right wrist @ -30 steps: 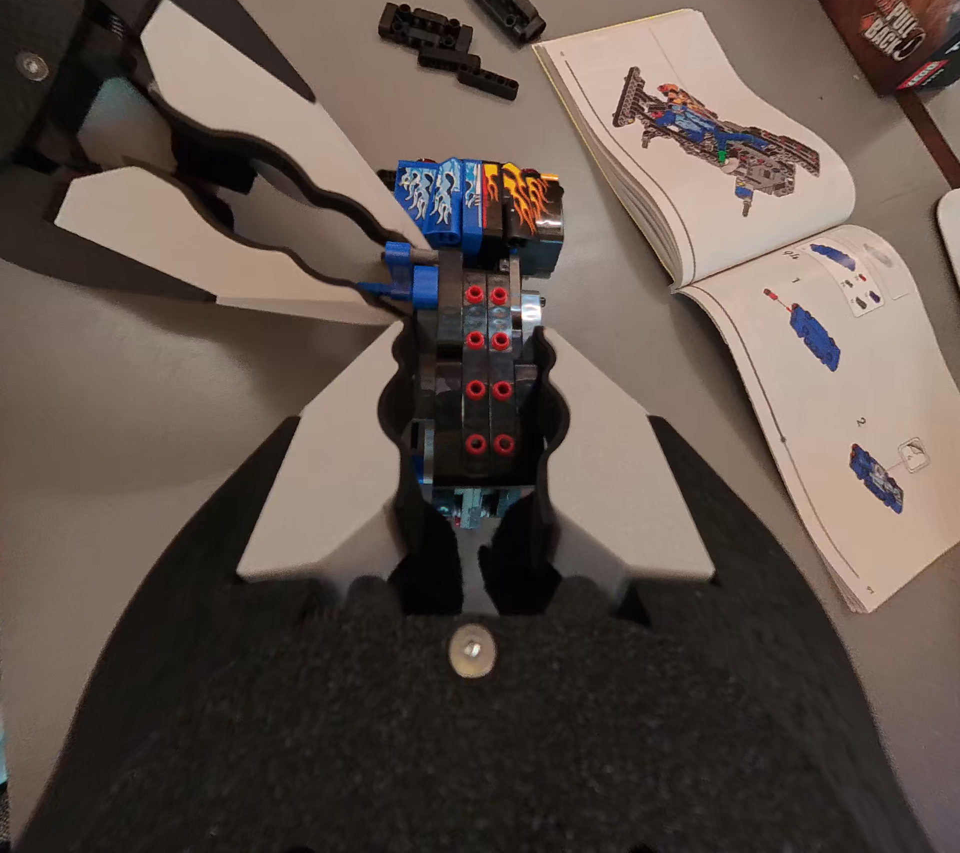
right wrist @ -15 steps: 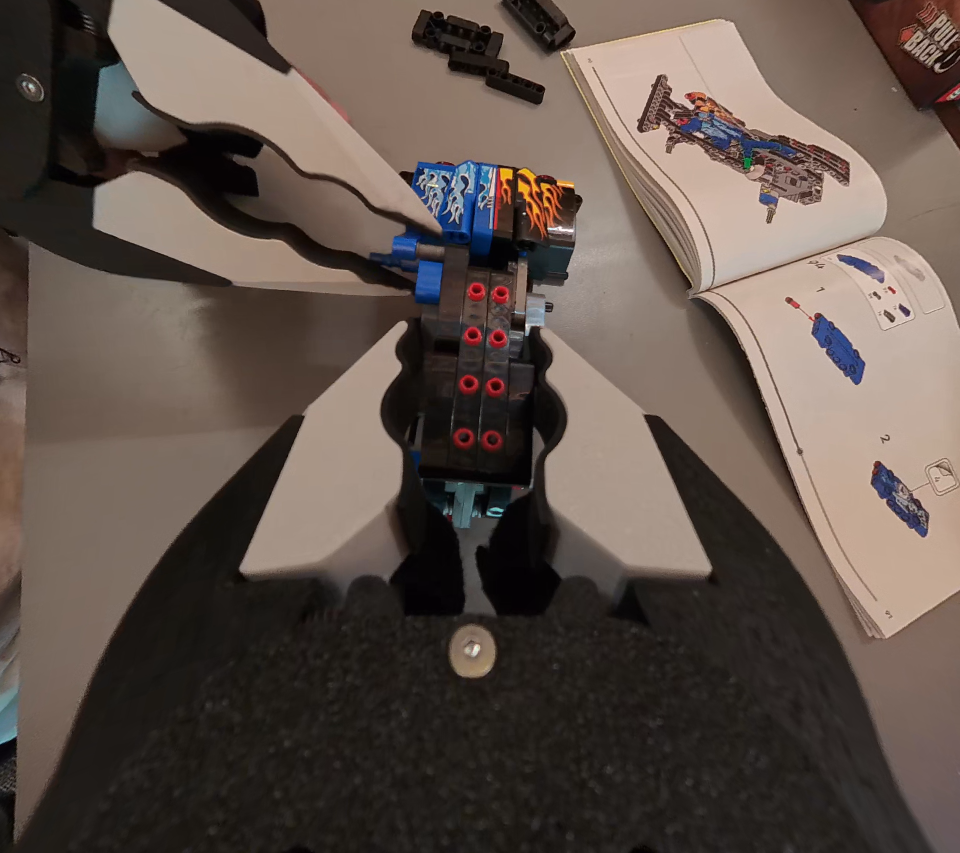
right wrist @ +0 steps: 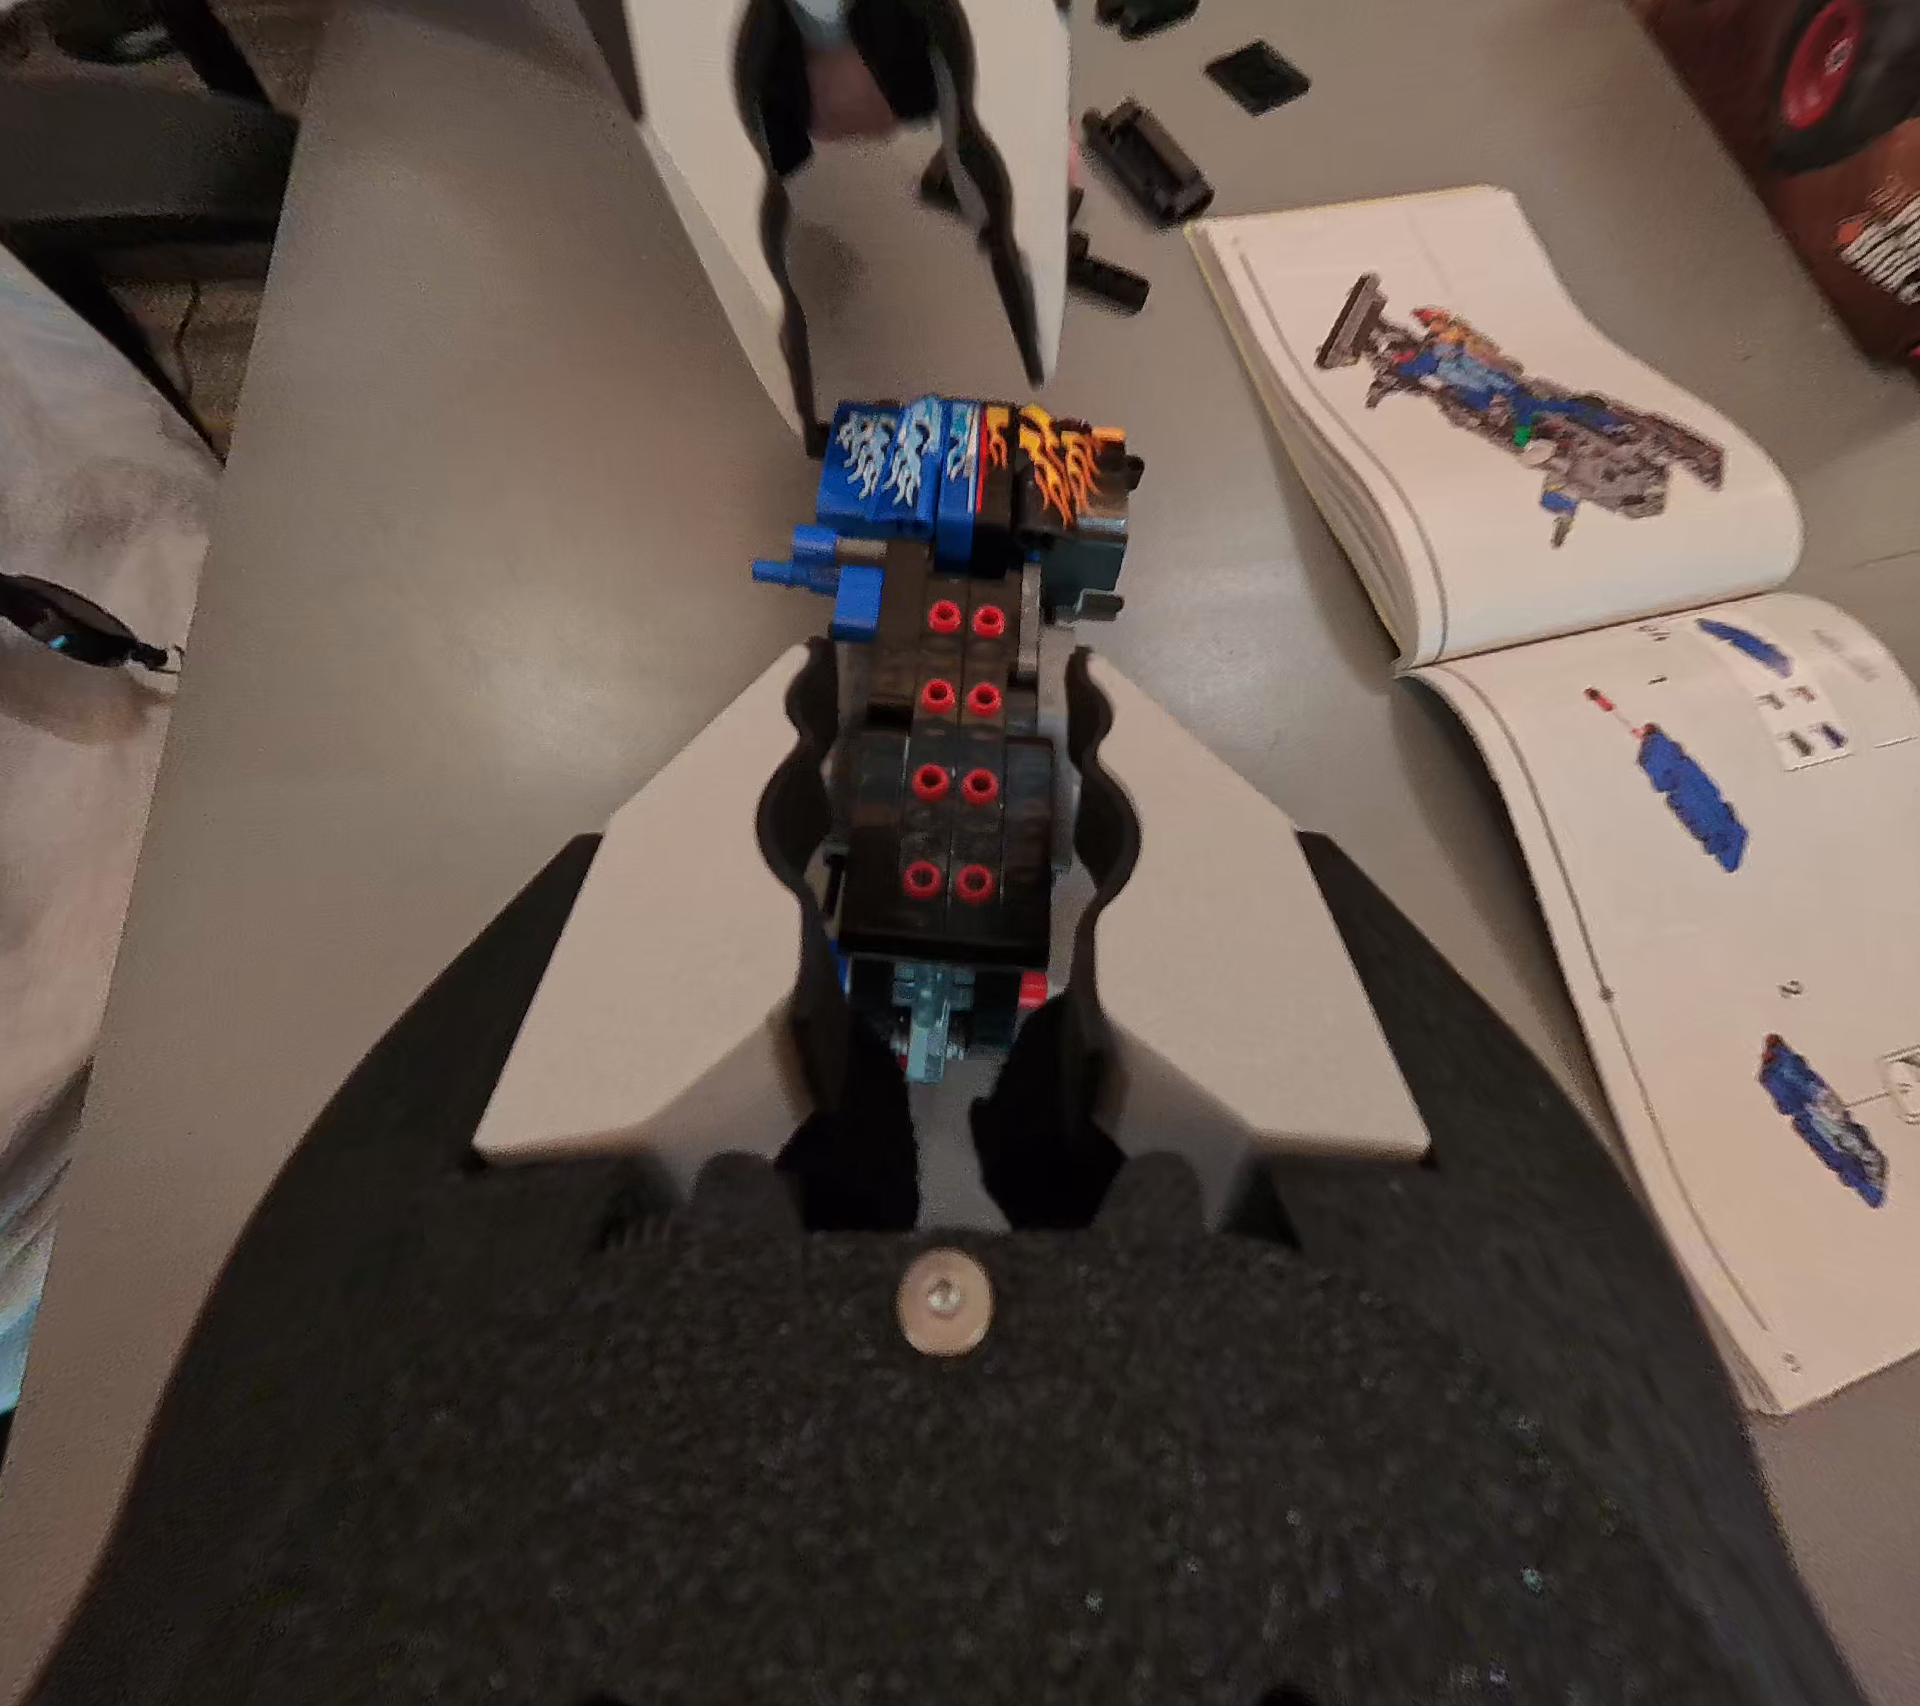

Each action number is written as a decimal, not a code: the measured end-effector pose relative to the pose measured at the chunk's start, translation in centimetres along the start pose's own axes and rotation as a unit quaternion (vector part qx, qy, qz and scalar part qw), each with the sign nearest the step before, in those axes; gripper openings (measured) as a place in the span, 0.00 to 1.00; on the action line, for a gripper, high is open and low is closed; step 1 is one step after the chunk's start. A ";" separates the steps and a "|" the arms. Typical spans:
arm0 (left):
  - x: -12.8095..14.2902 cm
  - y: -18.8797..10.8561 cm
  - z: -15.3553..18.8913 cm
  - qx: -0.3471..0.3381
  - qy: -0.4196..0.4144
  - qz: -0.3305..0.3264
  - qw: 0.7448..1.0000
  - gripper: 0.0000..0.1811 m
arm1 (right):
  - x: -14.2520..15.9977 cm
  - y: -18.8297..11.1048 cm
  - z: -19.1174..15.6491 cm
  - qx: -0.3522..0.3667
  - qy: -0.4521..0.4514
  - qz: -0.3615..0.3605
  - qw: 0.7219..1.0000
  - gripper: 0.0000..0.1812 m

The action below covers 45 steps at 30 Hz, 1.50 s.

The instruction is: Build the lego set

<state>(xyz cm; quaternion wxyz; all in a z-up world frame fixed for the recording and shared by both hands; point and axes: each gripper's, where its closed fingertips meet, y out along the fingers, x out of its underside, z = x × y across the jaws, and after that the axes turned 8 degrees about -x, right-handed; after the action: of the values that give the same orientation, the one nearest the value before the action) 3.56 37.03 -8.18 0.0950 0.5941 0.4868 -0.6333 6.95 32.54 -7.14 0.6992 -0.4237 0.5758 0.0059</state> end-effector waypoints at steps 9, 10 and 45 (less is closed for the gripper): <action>-0.9 2.2 0.0 0.055 -0.042 0.069 0.995 0.30 | -0.3 -1.5 -0.7 0.134 0.020 -0.021 0.991 0.31; -0.8 2.1 -0.2 0.047 -0.040 0.070 0.996 0.31 | -0.4 -1.7 -0.8 0.155 0.023 -0.018 0.987 0.31; -0.4 1.8 1.3 0.048 -0.088 0.060 0.993 0.37 | -1.3 -1.5 -4.3 0.163 0.059 0.037 0.984 0.25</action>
<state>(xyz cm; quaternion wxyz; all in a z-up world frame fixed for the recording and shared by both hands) 4.05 35.01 -8.99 0.1467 0.5686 0.4087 -0.6987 3.85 29.66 -5.14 0.7230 -0.2817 0.6247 -0.0876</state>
